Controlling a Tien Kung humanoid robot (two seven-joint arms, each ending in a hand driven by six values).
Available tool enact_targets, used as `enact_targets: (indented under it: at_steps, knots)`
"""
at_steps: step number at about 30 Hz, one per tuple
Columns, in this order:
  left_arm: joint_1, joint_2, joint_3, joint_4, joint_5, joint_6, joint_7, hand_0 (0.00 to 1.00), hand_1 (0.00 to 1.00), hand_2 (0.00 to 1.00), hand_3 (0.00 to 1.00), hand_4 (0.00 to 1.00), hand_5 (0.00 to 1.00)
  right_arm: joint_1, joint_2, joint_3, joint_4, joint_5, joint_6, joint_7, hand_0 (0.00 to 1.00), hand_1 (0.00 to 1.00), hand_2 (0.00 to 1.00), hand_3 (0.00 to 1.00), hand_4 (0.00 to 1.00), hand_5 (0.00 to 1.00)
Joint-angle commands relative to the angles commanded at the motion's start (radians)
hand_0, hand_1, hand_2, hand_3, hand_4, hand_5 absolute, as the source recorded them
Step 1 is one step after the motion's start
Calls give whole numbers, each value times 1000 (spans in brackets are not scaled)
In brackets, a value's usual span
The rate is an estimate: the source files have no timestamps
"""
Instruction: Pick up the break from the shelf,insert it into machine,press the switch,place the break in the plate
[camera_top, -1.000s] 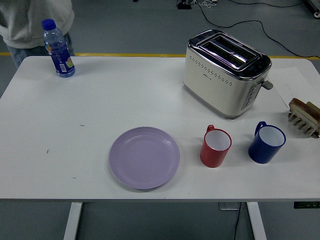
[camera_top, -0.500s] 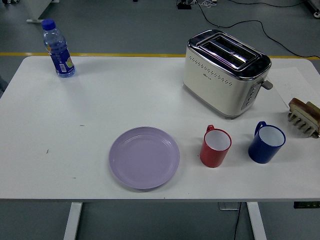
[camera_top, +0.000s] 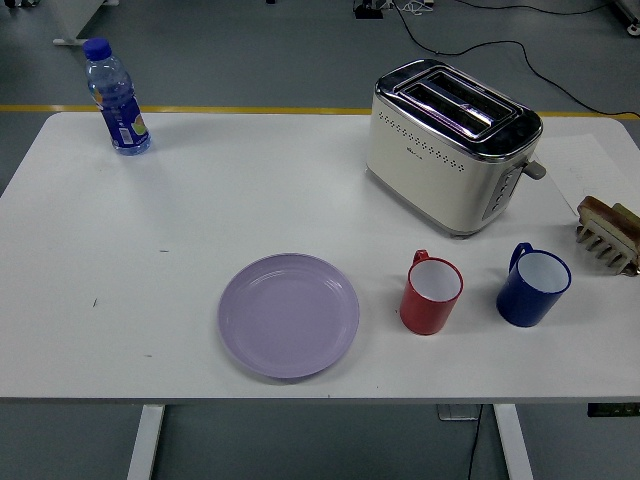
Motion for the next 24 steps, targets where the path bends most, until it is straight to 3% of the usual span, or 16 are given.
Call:
enact_targets:
  at_steps: [24]
  knots:
    - [16,-1,4,0,-38,-1,-2,671,685,671,552,285,878,-21,-16,21,3,-6,-3,-1,666,611,631,587,401,246]
